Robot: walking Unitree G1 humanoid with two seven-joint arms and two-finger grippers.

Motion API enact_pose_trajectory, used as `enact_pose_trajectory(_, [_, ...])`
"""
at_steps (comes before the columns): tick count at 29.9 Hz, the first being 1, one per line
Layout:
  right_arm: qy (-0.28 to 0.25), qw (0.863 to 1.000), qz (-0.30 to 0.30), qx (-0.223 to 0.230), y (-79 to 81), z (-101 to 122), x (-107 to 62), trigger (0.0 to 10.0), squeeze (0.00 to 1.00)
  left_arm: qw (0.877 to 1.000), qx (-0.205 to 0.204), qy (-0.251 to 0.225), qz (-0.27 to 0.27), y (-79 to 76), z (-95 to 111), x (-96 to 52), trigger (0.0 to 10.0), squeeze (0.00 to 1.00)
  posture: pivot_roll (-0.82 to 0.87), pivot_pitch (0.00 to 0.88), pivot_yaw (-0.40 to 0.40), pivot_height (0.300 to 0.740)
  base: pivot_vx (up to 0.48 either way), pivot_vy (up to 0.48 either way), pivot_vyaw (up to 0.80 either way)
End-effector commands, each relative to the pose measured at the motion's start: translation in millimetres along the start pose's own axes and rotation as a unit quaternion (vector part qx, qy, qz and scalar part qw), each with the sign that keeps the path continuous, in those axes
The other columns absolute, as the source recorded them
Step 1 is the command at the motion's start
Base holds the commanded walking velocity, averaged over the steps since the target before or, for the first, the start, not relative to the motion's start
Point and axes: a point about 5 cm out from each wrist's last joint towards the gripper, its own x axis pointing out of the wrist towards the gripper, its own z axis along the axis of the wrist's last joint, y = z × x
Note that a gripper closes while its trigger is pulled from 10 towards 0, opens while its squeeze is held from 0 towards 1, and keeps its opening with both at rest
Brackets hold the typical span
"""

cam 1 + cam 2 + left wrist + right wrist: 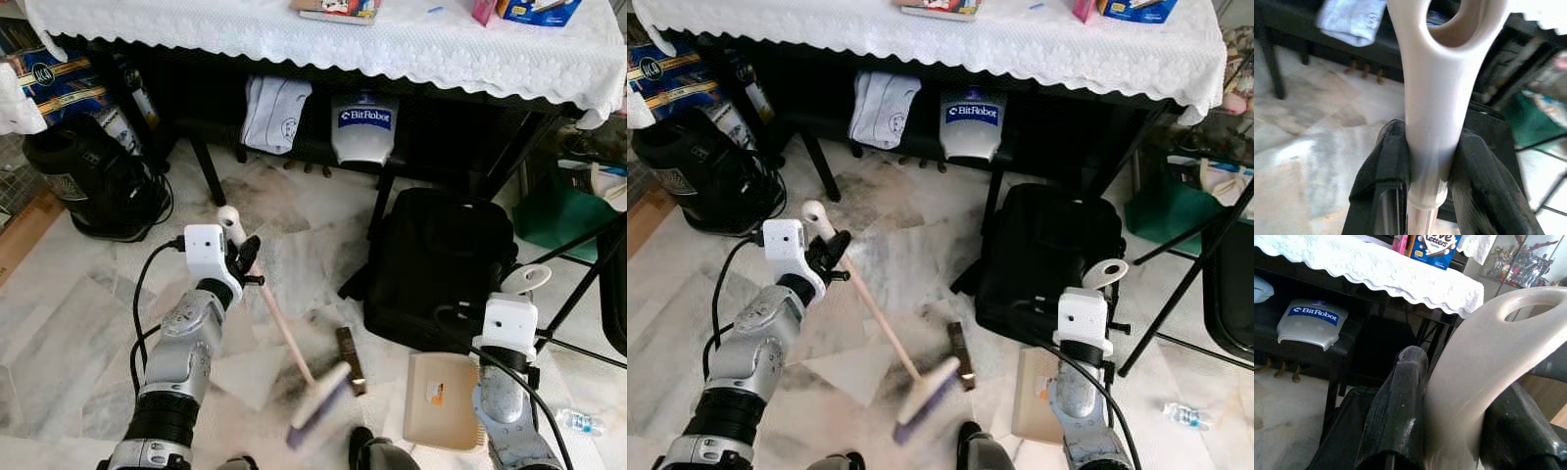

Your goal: Sweep floor

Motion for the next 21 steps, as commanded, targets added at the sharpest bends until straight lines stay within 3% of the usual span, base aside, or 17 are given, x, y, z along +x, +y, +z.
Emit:
enact_pose_trajectory(1, [0.011, 1.000, 0.008, -0.005, 2.1, -3.5, -2.1, 10.0, 0.00, 1.000, -0.003, -0.004, -0.027, -3.7, 6.0, -4.0, 10.0, 0.00, 0.07, 0.259, 0.016, 0.740, 0.000, 0.000, 0.00])
enact_pose_trajectory(4, [0.014, 1.000, 0.009, -0.005, 3.4, -4.0, -1.7, 10.0, 0.00, 0.999, -0.008, 0.003, -0.046, -6.3, 7.2, -6.2, 10.0, 0.00, 0.07, 0.255, 0.017, 0.740, 0.000, 0.000, 0.00])
enact_pose_trajectory(6, [0.016, 1.000, 0.012, -0.002, 6.6, -3.8, -2.3, 10.0, 0.00, 0.998, 0.021, -0.002, -0.053, -7.1, 15.2, -8.9, 10.0, 0.00, 0.07, 0.247, 0.018, 0.740, 0.000, 0.000, 0.00])
enact_pose_trajectory(9, [0.017, 1.000, 0.012, 0.001, 8.0, -3.6, -2.4, 10.0, 0.00, 0.998, 0.044, -0.040, -0.008, 2.4, 31.8, -6.6, 10.0, 0.00, 0.07, 0.245, 0.020, 0.740, 0.000, 0.000, 0.00])
enact_pose_trajectory(12, [0.019, 1.000, 0.013, 0.003, 9.3, -3.7, -3.5, 10.0, 0.00, 0.992, 0.095, -0.080, 0.027, 9.6, 50.4, -4.4, 10.0, 0.00, 0.07, 0.242, 0.021, 0.740, 0.000, 0.000, 0.00])
enact_pose_trajectory(15, [0.020, 1.000, 0.013, 0.004, 9.9, -4.4, -5.5, 10.0, 0.00, 0.985, 0.131, -0.108, 0.037, 9.4, 63.3, -2.5, 10.0, 0.00, 0.07, 0.239, 0.026, 0.740, 0.000, 0.000, 0.00])
enact_pose_trajectory(21, [0.023, 1.000, 0.012, 0.006, 11.1, -5.2, -7.5, 10.0, 0.00, 0.981, 0.146, -0.123, 0.038, 2.8, 62.1, 3.2, 10.0, 0.00, 0.06, 0.239, 0.031, 0.740, 0.000, 0.000, 0.00])
